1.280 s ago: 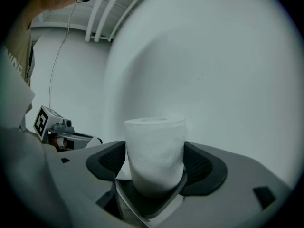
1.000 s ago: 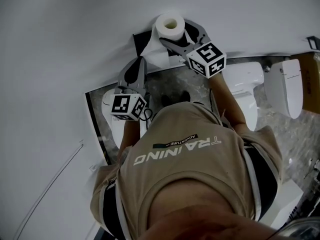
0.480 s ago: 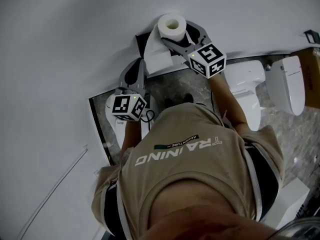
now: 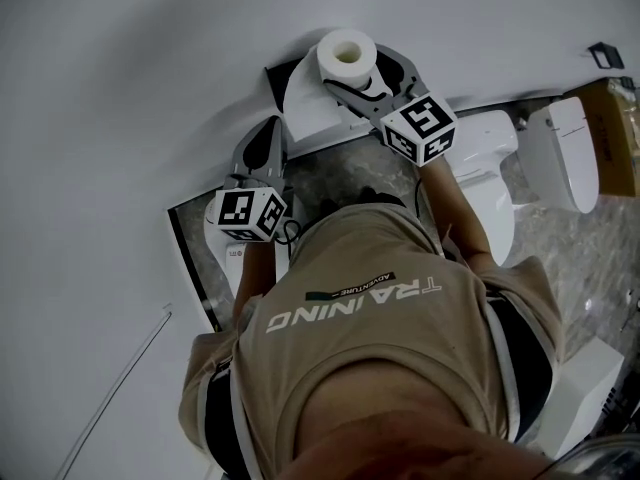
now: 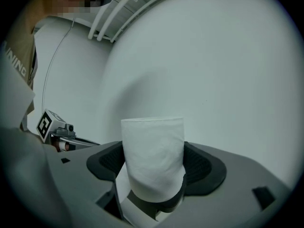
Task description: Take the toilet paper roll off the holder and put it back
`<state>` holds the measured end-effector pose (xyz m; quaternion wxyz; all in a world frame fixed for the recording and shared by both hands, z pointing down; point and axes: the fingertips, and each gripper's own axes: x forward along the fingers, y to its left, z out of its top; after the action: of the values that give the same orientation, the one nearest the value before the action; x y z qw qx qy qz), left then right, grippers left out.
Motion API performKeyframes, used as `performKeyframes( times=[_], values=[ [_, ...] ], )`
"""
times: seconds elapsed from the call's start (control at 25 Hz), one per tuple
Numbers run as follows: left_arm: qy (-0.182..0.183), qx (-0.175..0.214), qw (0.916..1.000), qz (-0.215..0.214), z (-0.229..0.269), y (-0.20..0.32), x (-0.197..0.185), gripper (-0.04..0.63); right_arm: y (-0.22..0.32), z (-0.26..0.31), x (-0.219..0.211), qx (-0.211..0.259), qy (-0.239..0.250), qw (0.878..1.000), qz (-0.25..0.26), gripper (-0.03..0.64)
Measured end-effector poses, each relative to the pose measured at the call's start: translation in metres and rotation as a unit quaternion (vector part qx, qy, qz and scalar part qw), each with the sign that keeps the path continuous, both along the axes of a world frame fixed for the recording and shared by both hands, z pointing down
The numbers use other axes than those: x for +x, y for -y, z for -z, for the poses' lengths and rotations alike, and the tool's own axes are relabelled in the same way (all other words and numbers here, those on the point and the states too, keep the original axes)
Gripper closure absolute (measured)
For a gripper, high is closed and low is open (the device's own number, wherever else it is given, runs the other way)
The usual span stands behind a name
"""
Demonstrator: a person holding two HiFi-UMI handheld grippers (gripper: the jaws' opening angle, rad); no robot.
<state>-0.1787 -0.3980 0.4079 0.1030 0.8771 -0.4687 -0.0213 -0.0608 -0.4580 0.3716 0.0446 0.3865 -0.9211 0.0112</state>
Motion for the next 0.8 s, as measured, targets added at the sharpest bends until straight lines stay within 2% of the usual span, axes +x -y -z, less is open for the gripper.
performKeyframes(
  times=[0.12,0.44,0.8],
  values=[
    [-0.004,0.006,0.9999,-0.008,-0.002,0.001,-0.001,0.595,-0.011,0.006,0.002,0.017,0.0,1.0,-0.008,0.285],
    [-0.006,-0.002,0.9999,-0.015,-0.01,-0.021,0.006,0.595,-0.045,0.003,0.011,0.022,0.003,1.0,-0.011,0.285],
    [0.004,0.001,1.0,0.006,0.002,-0.065,0.045,0.595,-0.099,0.012,0.036,0.03,0.018,0.999,0.032,0.285]
  ],
)
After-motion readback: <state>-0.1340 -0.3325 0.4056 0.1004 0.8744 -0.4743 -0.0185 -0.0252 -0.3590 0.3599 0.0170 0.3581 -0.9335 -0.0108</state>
